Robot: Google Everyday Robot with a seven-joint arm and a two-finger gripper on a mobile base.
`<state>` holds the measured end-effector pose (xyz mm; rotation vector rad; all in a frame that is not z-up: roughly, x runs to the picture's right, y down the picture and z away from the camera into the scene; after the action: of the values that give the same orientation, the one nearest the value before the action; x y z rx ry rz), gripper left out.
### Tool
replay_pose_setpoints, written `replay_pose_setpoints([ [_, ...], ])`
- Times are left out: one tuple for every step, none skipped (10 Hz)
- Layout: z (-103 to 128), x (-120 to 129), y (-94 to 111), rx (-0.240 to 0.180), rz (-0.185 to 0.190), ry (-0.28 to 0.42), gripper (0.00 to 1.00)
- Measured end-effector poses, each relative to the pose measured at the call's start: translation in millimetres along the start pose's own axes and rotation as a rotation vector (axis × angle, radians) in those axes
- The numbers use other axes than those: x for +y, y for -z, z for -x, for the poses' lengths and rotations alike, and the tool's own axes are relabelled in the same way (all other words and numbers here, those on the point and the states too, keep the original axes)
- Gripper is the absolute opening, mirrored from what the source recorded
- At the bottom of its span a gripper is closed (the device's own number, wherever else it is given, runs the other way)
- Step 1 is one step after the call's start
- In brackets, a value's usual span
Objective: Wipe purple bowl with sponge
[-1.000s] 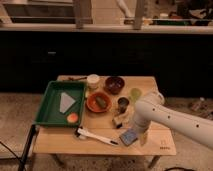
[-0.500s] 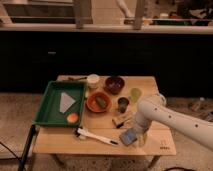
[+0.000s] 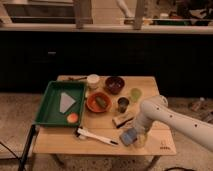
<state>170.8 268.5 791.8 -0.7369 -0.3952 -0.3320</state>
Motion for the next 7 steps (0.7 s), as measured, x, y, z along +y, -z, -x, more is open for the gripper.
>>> replay_pose_setpoints([
  [-0.4,-0.3,-3.6,-0.005,0.005,-0.001,0.8],
  [-1.5,-0.2,-6.4,-0.01,0.009,-0.003,0.8],
  [-2.3,-0.2,-7.6,-0.013,0.01,-0.005,0.8],
  [-2.9,-0.5,-9.5,-0.015,0.013,-0.005,0.77],
  [-2.7,-1.7,-10.7,-0.017,0.014,-0.004,0.7],
  [-2.1,-3.1,-12.5,-0.019,0.015,0.0,0.59],
  [-2.3,-3.8,-13.9,-0.021,0.015,0.002,0.49],
])
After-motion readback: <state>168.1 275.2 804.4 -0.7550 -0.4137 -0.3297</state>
